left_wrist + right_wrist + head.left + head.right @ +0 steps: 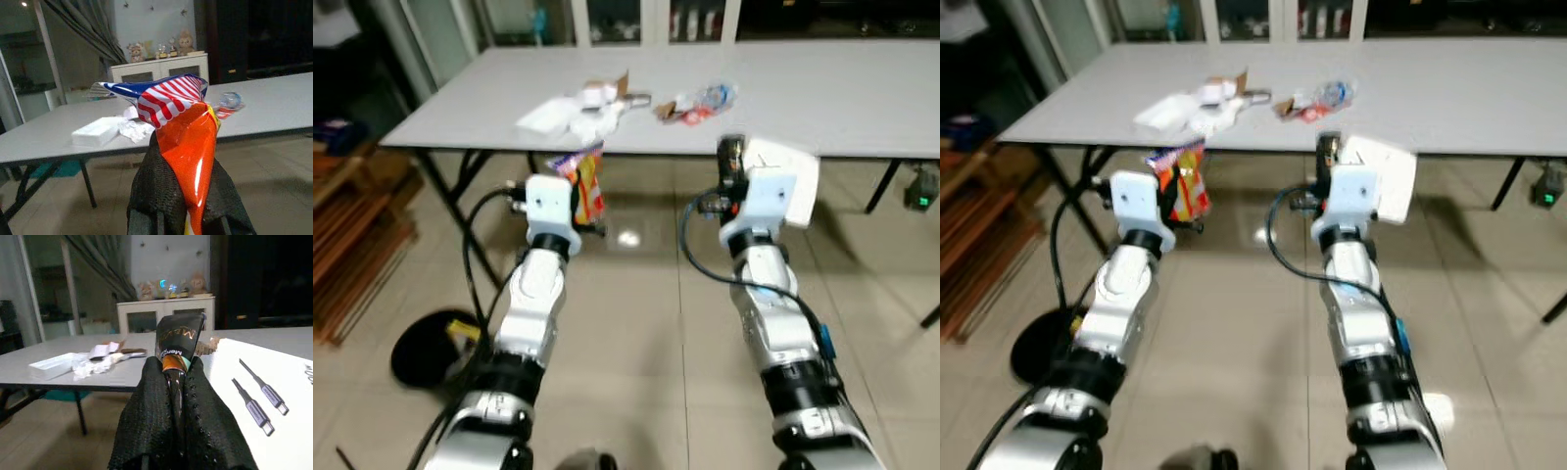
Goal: Picking trash to rubbish bin
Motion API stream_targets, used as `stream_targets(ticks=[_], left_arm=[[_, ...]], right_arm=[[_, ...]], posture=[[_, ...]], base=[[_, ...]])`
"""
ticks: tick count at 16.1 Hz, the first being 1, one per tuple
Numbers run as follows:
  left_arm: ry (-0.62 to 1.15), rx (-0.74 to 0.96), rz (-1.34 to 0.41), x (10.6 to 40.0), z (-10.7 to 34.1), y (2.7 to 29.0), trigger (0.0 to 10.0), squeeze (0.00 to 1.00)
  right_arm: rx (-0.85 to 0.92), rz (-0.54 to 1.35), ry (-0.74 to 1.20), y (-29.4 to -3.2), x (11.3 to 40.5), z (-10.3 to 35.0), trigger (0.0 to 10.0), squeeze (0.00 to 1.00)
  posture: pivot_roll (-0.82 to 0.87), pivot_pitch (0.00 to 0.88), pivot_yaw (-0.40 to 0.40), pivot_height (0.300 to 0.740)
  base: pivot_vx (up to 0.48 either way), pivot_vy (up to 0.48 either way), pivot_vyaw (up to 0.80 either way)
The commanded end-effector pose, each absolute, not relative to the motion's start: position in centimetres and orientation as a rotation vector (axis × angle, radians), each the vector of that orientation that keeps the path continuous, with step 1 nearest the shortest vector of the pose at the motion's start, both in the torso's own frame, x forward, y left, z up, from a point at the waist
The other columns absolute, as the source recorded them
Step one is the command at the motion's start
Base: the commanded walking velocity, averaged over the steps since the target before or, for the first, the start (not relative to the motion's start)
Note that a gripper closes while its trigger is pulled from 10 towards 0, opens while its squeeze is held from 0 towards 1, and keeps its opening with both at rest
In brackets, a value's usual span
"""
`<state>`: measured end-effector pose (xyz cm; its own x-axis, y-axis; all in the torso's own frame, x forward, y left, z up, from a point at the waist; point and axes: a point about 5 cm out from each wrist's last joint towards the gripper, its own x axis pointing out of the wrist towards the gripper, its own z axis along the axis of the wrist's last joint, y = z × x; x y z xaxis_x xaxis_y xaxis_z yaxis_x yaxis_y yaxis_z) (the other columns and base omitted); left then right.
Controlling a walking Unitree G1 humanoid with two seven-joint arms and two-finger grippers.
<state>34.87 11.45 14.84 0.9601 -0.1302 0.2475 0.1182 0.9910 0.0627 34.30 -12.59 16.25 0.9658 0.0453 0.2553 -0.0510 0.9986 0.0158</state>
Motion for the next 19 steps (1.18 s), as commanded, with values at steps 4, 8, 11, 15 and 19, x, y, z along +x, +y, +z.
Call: stream_targets(ticks=[4,8,11,15,19], left_arm=[[-0.249,0.059,-0.11,35.11,15.11,11.75,10.0,0.0],[-0.218,0.064,-0.102,35.2,14.77,11.86,10.0,0.0],[-0.203,0.061,-0.098,35.24,14.63,11.89,10.0,0.0],[-0.196,0.062,-0.098,35.23,14.6,11.89,10.0,0.0],[-0.193,0.064,-0.099,35.2,14.54,11.92,10.0,0.0]], right_arm=[[0.032,0.061,-0.262,-12.31,34.45,16.69,10.0,0.0],[0.032,0.065,-0.259,-12.27,34.5,16.71,10.0,0.0],[0.033,0.065,-0.254,-12.27,34.49,16.64,10.0,0.0],[0.037,0.067,-0.246,-12.23,34.48,16.55,10.0,0.0],[0.044,0.072,-0.243,-12.14,34.44,16.48,10.0,0.0]], posture=[[-0.02,0.016,0.072,0.74],[-0.02,0.022,0.069,0.74],[-0.02,0.024,0.069,0.74],[-0.02,0.029,0.069,0.74],[-0.02,0.03,0.07,0.74]], base=[[0.0,0.0,0.0],[0.0,0.0,0.0],[0.0,0.454,0.0],[0.0,0.48,0.0],[0.0,0.48,0.0]])
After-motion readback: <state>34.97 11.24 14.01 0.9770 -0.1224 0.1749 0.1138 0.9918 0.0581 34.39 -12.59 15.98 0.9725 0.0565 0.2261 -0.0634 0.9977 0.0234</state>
